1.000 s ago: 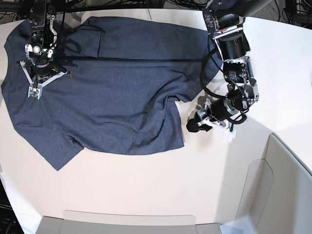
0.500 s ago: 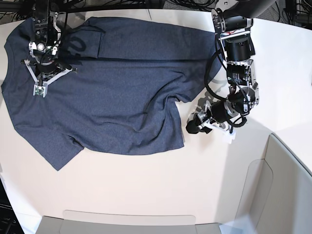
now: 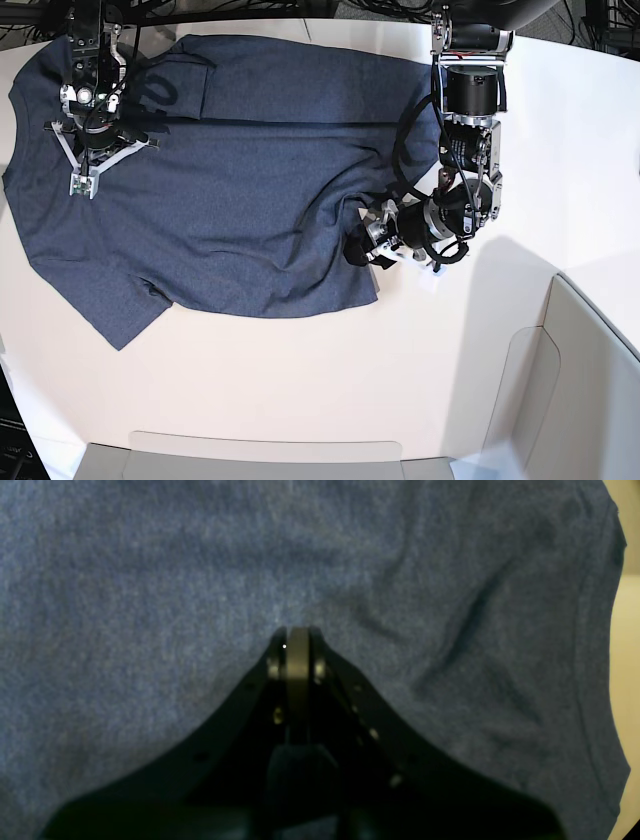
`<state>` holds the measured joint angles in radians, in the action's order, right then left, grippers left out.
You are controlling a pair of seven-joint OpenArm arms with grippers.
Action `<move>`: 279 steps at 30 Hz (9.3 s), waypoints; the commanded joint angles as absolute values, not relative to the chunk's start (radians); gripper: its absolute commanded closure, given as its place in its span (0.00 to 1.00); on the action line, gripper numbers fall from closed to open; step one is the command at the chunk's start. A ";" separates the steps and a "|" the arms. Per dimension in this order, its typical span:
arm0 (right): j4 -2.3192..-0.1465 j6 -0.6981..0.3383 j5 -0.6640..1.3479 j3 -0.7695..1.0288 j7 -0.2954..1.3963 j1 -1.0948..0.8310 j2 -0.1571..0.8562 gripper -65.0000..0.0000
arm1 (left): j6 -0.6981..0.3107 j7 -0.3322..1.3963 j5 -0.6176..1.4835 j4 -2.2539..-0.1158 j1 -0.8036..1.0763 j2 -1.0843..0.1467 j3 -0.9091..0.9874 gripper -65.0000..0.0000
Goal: Layout the t-shirt on the table in an organized manner, then fold the t-shirt properly
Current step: 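Lift and tuck the hem corner with the left gripper to flatten it, then release the hem and move the left gripper to the shirt shoulder, then grasp both shoulder edges and pull them apart to smooth the shirt, then move the right gripper to the collar edge beside the left gripper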
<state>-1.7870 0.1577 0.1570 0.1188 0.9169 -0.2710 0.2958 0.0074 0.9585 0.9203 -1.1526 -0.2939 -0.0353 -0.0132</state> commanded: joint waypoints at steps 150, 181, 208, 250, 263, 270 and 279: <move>-2.057 0.162 0.651 0.147 0.762 -0.372 0.302 1.00 | -0.039 1.101 0.742 -2.064 0.260 -0.263 -0.136 0.80; -1.672 0.053 0.220 0.476 0.763 -0.386 0.329 1.00 | -0.035 0.932 0.110 -1.882 0.366 -0.358 -0.252 0.80; -1.612 0.053 0.068 0.236 0.817 -0.027 0.197 1.00 | -0.036 0.912 0.114 -1.836 0.302 -0.341 -0.054 0.80; -2.048 0.450 -0.344 -0.743 0.977 -0.323 0.165 0.81 | -0.038 0.983 0.116 -2.055 0.349 -0.265 -0.099 0.56; -1.936 0.452 -0.374 -0.734 1.004 -0.297 0.168 0.80 | -0.038 0.983 0.116 -2.055 0.367 -0.263 -0.099 0.56; -1.908 0.452 -0.409 -0.734 1.004 -0.305 0.166 0.80 | -0.038 0.983 0.116 -2.055 0.371 -0.263 -0.099 0.56; -1.911 0.453 -0.438 -0.734 1.073 -0.298 0.166 0.81 | -0.038 0.983 0.116 -2.055 0.372 -0.263 -0.101 0.56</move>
<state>-1.8931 0.4492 -0.4164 -0.7334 1.0855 -0.3038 0.1707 -0.0422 0.9974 0.1181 -2.0399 0.3740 -0.2581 -0.1020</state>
